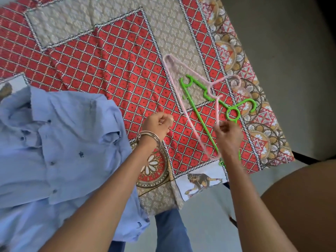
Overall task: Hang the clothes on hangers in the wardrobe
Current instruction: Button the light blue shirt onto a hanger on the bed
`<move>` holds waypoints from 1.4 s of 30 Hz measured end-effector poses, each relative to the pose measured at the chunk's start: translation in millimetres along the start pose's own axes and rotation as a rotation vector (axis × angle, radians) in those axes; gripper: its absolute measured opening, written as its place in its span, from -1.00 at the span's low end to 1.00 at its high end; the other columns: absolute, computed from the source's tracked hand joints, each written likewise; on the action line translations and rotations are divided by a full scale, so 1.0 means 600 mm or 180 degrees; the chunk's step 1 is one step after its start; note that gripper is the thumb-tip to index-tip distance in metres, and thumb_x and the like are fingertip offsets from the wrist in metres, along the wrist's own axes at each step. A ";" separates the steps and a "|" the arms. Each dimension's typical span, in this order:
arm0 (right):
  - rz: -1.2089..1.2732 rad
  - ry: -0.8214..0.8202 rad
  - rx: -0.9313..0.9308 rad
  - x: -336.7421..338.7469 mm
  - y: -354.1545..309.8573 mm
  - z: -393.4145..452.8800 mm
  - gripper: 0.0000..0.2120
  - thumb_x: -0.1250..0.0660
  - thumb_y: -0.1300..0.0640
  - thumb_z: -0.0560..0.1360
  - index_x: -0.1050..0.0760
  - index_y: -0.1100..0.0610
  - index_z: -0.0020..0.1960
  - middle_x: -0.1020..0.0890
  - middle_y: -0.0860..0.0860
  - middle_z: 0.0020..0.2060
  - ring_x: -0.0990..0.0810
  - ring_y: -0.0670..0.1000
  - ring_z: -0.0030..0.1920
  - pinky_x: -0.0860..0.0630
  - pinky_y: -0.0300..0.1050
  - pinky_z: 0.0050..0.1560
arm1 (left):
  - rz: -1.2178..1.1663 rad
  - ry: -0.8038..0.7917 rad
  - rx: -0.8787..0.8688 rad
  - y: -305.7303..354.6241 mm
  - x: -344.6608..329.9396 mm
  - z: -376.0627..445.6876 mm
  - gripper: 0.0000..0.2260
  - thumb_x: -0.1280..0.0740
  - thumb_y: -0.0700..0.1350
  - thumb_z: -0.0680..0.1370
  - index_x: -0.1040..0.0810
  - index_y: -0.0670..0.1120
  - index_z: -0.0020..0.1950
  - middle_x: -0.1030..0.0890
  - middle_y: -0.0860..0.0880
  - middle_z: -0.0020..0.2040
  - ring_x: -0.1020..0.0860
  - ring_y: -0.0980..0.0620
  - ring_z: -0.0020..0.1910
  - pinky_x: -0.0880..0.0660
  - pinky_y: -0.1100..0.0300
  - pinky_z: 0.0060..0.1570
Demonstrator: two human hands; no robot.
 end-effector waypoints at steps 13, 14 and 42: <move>0.0939 -0.0951 0.1915 -0.206 -0.285 -0.351 -0.89 -0.43 0.20 0.41 -0.55 0.18 -0.10 -0.61 0.03 -0.35 -0.52 -0.03 -0.39 -0.51 -0.06 -0.30 | -0.0702 0.0648 -0.0392 -0.042 0.276 -0.052 -0.84 -0.46 0.00 0.38 -0.67 -0.09 -0.24 -0.61 -0.19 -0.34 -0.45 0.03 -0.35 -0.46 0.12 -0.22; 0.0762 -0.1067 0.2151 -0.219 -0.297 -0.373 -0.88 -0.44 0.17 0.40 -0.57 0.19 -0.11 -0.61 0.04 -0.35 -0.52 -0.05 -0.38 -0.50 -0.11 -0.29 | -0.0624 0.0729 -0.0415 -0.055 0.303 -0.061 -0.86 -0.42 0.02 0.37 -0.66 -0.04 -0.30 -0.64 -0.17 -0.34 -0.50 0.03 -0.36 -0.50 0.11 -0.22; 0.3489 -0.1841 0.0833 -0.612 -0.726 -0.428 -0.88 -0.27 0.32 0.58 -0.48 0.22 -0.13 -0.61 0.13 -0.22 -0.53 -0.05 -0.36 -0.48 -0.17 -0.31 | 0.0453 0.1530 0.0725 -0.367 0.751 -0.011 -0.49 -0.39 0.18 0.44 -0.47 -0.16 0.21 -0.57 -0.20 0.14 -0.51 -0.22 0.16 -0.45 -0.03 0.06</move>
Point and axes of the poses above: each hand's wrist, its own z-axis towards the middle knuckle, its own x-axis out of the back of the hand, y = z × x, the point moved 5 cm from there along z, towards the middle knuckle
